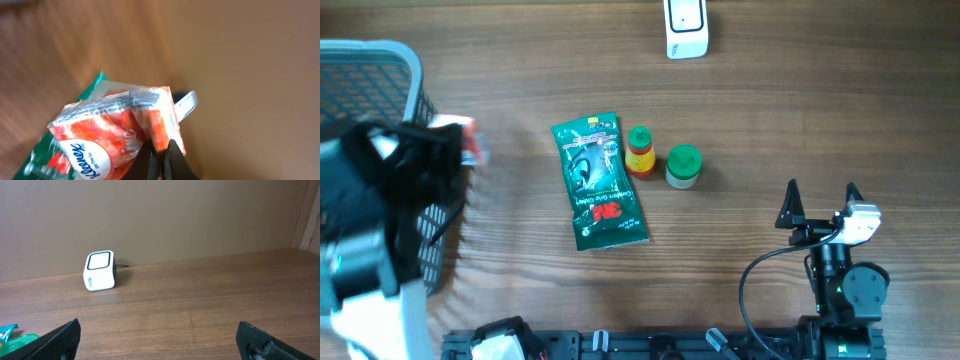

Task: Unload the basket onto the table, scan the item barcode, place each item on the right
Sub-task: 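Place the Kleenex pack on the table beside the jar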

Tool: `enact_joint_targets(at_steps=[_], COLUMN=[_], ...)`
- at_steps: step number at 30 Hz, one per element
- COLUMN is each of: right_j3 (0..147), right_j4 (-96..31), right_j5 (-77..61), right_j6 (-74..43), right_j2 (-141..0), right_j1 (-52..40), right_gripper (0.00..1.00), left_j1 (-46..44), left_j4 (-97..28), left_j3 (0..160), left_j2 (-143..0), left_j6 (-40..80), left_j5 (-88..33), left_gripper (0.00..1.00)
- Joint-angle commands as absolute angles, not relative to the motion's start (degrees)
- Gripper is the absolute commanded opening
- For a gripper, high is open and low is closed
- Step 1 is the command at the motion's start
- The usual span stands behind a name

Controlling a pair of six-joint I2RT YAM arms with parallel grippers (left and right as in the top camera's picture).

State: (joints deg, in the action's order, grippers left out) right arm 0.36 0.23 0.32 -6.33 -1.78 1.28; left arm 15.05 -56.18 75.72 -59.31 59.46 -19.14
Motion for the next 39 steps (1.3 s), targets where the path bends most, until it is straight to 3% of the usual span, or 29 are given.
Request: enact_joint_targets(at_steps=[1, 10, 14, 18, 22, 24, 27, 31, 36, 39], right_j3=[0.3, 0.3, 0.3, 0.3, 0.3, 0.3, 0.3, 0.3, 0.3, 0.3], right_j4=[0.5, 0.5, 0.5, 0.5, 0.5, 0.5, 0.5, 0.5, 0.5, 0.5], right_j5=[1.1, 1.1, 1.1, 1.1, 1.1, 1.1, 1.1, 1.1, 1.1, 1.1], right_j6=[-6.0, -6.0, -6.0, -6.0, -6.0, -6.0, -6.0, -6.0, -6.0, -6.0], right_j2=[-1.8, -1.8, -1.8, -1.8, -1.8, -1.8, -1.8, -1.8, -1.8, -1.8], right_j1=[1.5, 1.5, 1.5, 1.5, 1.5, 1.5, 1.5, 1.5, 1.5, 1.5], right_gripper=[1.00, 1.00, 1.00, 1.00, 1.00, 1.00, 1.00, 1.00, 1.00, 1.00], left_j1=[5.2, -10.8, -18.9, -29.0, -39.2, -44.3, -47.7, -49.3, -49.3, -49.3], left_j4=[-57.3, -57.5, -58.0, -60.2, -60.2, -55.7, -51.6, -53.5, -57.6, -57.7], left_j3=[75.8, 75.8, 75.8, 75.6, 75.6, 75.6, 75.6, 75.6, 75.6, 75.7], left_j2=[-68.9, -89.7, -95.5, -97.2, -97.3, -97.4, -97.8, -99.5, -99.1, -96.1], left_j6=[56.8, 52.8, 70.6, 100.3, 125.1, 125.0, 125.0, 125.0, 118.7, 110.2], left_j5=[-26.5, -28.8, -22.3, -11.0, 2.8, 12.0, 15.1, 22.6, 23.0, 25.7], left_gripper=[0.04, 0.04, 0.04, 0.04, 0.14, 0.15, 0.15, 0.11, 0.10, 0.19])
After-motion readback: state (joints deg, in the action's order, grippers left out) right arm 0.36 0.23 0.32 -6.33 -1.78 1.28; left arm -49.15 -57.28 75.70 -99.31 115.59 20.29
